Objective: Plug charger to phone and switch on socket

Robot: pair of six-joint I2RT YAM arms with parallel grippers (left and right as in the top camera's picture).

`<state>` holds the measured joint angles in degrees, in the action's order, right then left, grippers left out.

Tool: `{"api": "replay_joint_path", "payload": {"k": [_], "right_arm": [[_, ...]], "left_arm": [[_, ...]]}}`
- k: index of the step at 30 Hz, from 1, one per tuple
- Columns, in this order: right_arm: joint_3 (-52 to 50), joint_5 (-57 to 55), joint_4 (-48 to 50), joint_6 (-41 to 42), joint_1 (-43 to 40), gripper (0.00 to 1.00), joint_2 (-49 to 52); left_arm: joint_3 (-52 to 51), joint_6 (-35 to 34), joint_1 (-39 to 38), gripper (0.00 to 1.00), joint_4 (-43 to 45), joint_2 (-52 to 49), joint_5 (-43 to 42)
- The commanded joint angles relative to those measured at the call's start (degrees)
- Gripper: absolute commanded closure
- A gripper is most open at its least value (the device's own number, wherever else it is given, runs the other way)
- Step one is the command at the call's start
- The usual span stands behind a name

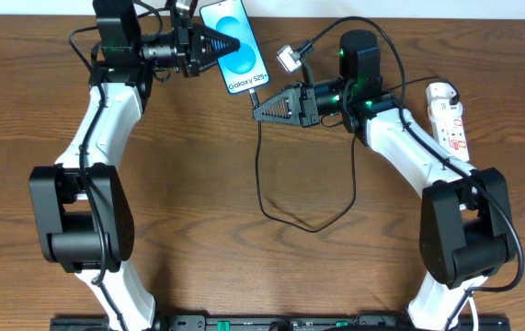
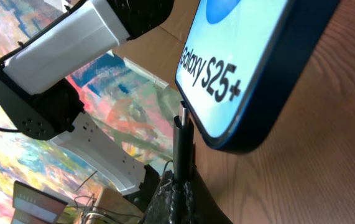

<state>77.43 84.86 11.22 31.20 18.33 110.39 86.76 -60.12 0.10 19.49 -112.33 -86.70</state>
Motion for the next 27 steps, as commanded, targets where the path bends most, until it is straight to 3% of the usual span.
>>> {"api": "replay_joint_path", "payload": {"k": [1, 27], "right_arm": [[0.52, -0.98, -0.37, -0.59, -0.24, 0.99, -0.24], [0.50, -1.36, -0.52, -0.61, -0.24, 0.99, -0.24]], "left_arm": [[0.68, 0.90, -0.07, 0.92, 0.28, 0.46, -1.16], [0.68, 0.55, -0.09, 0.92, 0.26, 0.46, -0.35]]}}
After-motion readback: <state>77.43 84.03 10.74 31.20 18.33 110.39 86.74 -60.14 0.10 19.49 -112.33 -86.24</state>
